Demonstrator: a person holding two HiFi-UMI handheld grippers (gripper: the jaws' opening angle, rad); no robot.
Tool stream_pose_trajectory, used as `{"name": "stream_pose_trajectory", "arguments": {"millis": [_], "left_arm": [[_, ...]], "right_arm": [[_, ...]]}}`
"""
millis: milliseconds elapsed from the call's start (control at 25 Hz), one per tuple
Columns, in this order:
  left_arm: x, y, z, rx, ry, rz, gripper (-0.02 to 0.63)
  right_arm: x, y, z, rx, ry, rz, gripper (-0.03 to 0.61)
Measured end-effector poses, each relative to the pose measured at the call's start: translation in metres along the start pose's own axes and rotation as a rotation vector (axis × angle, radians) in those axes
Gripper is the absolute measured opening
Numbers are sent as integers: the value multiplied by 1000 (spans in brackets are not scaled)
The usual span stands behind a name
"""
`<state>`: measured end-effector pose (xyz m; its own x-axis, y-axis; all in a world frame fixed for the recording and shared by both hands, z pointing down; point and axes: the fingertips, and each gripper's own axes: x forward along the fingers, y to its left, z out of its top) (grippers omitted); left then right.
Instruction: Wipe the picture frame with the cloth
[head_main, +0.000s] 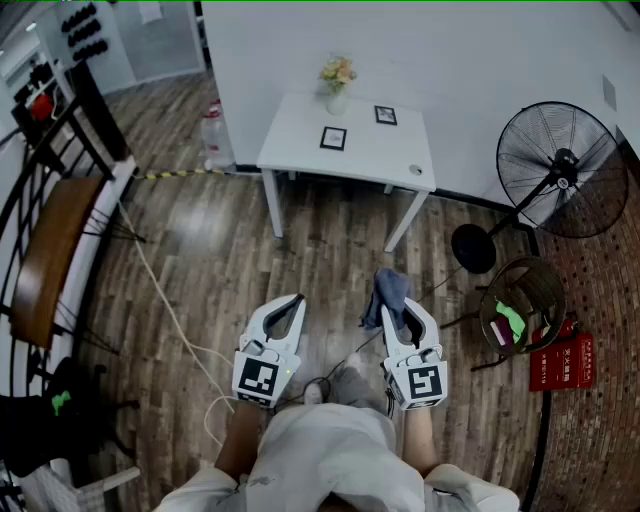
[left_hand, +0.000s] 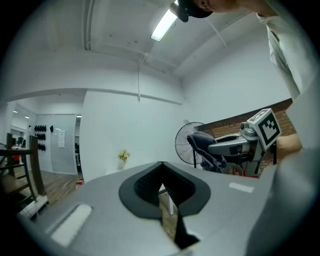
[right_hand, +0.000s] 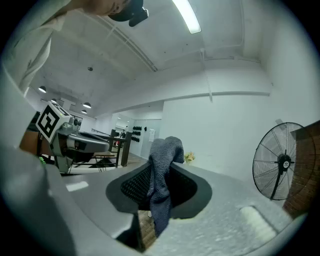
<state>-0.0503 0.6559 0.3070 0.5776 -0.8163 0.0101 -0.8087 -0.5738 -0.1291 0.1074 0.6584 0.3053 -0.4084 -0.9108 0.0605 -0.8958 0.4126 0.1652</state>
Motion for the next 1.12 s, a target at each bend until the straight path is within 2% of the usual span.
{"name": "stream_pose_trajectory", "arguments": {"millis": [160, 280, 600, 800, 1120], "left_arm": [[-3, 3, -5, 7, 8, 1, 18], [-2, 7, -17, -9, 33, 7, 20], [22, 28, -30, -36, 61, 18, 18], [59, 49, -34, -31, 62, 24, 18], [147, 94, -41, -39, 111, 51, 19]], "right_arm": [[-1, 7, -6, 24, -34, 28, 98], [3, 10, -12, 33, -16, 30, 98], [49, 5, -13, 26, -23, 71, 100], [90, -12, -15, 30, -39, 93, 100], [172, -71, -22, 55, -20, 104, 100]]}}
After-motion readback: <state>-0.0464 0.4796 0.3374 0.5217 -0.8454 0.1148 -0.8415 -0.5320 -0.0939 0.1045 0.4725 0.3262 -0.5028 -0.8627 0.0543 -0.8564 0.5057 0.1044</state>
